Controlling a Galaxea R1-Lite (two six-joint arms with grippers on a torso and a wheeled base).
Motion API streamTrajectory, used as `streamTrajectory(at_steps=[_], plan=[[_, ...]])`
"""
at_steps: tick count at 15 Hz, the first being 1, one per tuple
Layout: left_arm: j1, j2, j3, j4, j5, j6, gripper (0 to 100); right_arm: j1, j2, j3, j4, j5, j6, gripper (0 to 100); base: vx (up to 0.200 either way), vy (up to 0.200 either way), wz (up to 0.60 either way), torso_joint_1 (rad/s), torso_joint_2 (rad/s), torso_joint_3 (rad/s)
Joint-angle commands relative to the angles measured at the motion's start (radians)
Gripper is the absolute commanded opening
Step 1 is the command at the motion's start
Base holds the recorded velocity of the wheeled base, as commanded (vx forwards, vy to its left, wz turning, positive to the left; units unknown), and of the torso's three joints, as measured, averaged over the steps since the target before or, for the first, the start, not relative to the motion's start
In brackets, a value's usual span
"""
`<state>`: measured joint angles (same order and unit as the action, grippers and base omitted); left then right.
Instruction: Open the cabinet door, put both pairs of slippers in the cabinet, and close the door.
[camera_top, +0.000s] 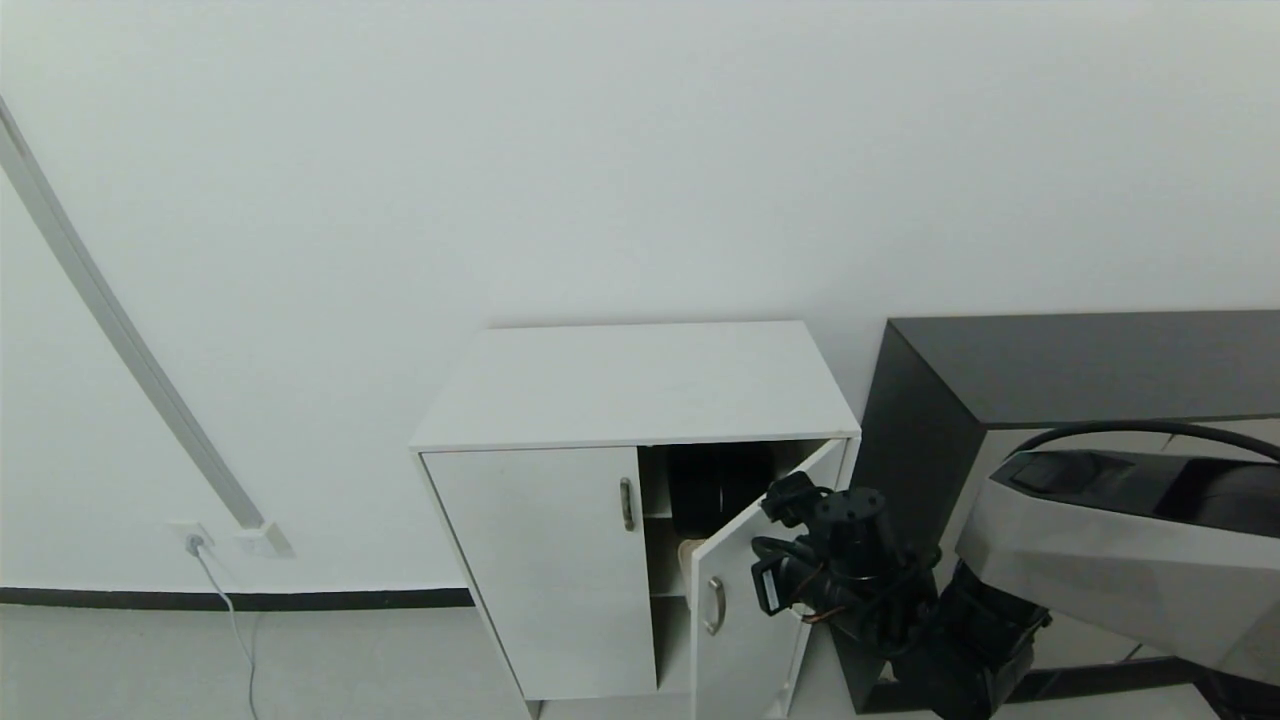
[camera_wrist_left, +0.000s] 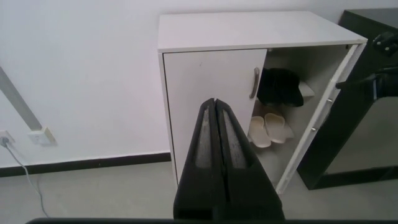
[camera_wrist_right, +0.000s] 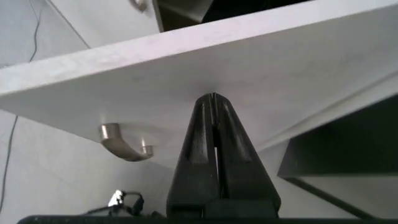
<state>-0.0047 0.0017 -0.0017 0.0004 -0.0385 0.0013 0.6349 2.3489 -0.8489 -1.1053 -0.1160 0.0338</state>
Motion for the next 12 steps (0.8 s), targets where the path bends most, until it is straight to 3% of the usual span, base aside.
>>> streamTrajectory(at_steps=[1, 12], plan=[[0.000, 0.000, 0.000, 0.000, 0.000, 0.000, 0, -0.006, 0.044, -0.061, 0.027, -0.001, 0.000, 0, 0.000, 0.000, 0.00, 0.000, 0.00, 0.000], [0.000, 0.000, 0.000, 0.001, -0.001, 0.000, 0, -0.038, 0.115, -0.305, 0.162, -0.004, 0.000, 0, 0.000, 0.000, 0.00, 0.000, 0.00, 0.000]])
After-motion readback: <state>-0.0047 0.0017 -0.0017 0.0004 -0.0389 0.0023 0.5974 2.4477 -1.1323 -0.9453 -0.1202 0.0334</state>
